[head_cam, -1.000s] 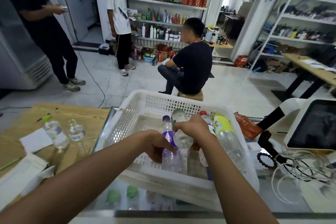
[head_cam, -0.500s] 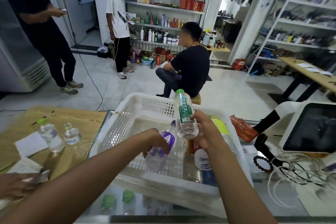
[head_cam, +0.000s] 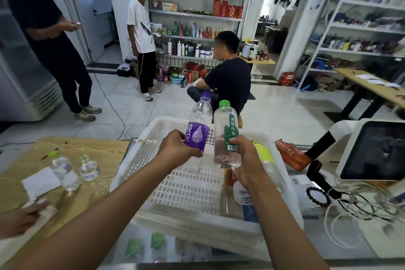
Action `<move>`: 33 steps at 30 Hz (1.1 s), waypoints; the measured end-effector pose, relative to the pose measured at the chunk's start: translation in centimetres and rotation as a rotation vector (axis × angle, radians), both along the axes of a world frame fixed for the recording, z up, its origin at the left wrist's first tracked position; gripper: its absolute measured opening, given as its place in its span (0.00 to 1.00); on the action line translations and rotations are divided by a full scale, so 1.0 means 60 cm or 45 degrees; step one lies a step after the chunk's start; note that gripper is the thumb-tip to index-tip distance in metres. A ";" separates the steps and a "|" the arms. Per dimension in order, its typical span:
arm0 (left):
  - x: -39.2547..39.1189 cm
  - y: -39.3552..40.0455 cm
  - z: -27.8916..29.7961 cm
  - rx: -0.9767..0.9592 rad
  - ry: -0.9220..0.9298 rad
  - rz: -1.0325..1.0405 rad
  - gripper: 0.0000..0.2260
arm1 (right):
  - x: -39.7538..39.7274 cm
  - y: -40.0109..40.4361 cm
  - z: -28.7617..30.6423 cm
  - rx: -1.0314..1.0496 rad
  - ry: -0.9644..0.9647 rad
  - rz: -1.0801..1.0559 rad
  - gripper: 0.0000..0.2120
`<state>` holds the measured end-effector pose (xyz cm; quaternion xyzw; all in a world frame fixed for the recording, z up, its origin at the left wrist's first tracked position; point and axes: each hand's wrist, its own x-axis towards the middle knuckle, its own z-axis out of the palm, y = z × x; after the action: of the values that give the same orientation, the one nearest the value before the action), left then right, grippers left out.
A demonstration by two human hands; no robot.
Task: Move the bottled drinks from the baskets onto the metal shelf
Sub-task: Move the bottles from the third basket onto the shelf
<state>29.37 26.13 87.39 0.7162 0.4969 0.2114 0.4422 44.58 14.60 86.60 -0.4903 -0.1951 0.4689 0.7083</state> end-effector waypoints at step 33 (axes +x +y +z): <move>0.053 -0.288 0.062 0.131 -0.668 -0.950 0.29 | -0.200 -0.393 0.064 -0.274 -0.598 -1.518 0.30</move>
<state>32.56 8.84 91.09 0.7893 0.0652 0.2363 0.5629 32.59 -8.99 90.46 -0.6722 0.0091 -0.1074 0.7325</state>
